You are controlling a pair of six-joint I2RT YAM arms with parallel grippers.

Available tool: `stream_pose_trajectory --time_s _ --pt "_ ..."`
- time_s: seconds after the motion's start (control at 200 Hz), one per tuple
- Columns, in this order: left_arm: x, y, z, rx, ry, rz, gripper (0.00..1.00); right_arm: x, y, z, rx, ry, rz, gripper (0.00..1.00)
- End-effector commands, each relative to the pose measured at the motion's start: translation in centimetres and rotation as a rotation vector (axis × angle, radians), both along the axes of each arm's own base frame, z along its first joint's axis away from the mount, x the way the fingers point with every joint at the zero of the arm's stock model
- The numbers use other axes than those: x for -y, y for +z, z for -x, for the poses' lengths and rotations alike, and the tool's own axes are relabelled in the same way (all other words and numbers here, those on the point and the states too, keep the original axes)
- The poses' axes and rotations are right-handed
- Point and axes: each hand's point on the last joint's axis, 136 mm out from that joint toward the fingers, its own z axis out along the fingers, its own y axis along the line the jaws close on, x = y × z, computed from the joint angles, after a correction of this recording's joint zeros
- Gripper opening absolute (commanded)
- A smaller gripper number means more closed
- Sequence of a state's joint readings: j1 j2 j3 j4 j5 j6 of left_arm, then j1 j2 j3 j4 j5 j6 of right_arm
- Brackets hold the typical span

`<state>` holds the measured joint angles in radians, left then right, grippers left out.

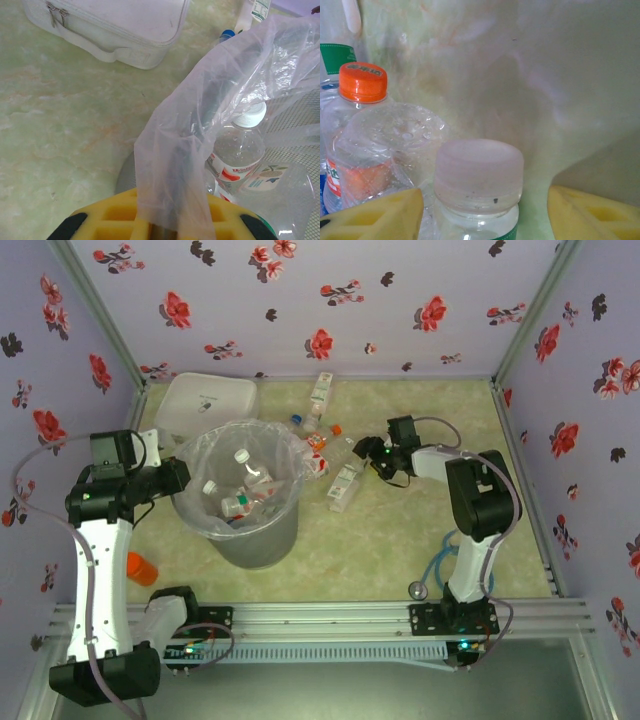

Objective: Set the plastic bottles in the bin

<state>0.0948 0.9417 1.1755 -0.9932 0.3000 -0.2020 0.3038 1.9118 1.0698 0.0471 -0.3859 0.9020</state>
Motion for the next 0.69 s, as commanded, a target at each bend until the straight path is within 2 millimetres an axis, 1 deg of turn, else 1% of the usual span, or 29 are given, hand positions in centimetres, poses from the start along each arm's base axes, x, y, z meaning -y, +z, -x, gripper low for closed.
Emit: stream_pose_trajectory --time_s 0.0,0.185,0.285,0.39,0.45,0.565,0.69 --pt "-0.2 -2.1 0.5 -0.070 -0.012 -0.017 0.05 -1.2 -0.4 -0.2 0.005 0.028 -0.022 0.64" --pt "-0.1 -2.5 0.5 -0.077 -0.016 -0.008 0.05 -0.2 0.7 0.0 0.028 0.021 0.013 0.57" --pt "0.0 -2.6 0.5 -0.076 -0.022 -0.006 0.05 0.2 1.5 0.0 0.042 0.022 0.024 0.50" --pt "0.1 -2.7 0.7 -0.077 -0.024 -0.001 0.05 0.9 2.1 0.5 0.052 0.020 0.046 0.40" --pt "0.2 -2.7 0.8 -0.074 -0.027 0.002 0.05 1.6 2.6 0.8 0.062 0.009 0.054 0.36" --pt "0.8 -2.6 0.9 -0.072 -0.045 0.035 0.05 2.8 4.0 1.7 0.087 0.001 0.074 0.34" --pt "1.9 -2.0 1.3 -0.074 -0.077 0.090 0.05 4.8 5.8 3.1 0.120 -0.007 0.114 0.30"
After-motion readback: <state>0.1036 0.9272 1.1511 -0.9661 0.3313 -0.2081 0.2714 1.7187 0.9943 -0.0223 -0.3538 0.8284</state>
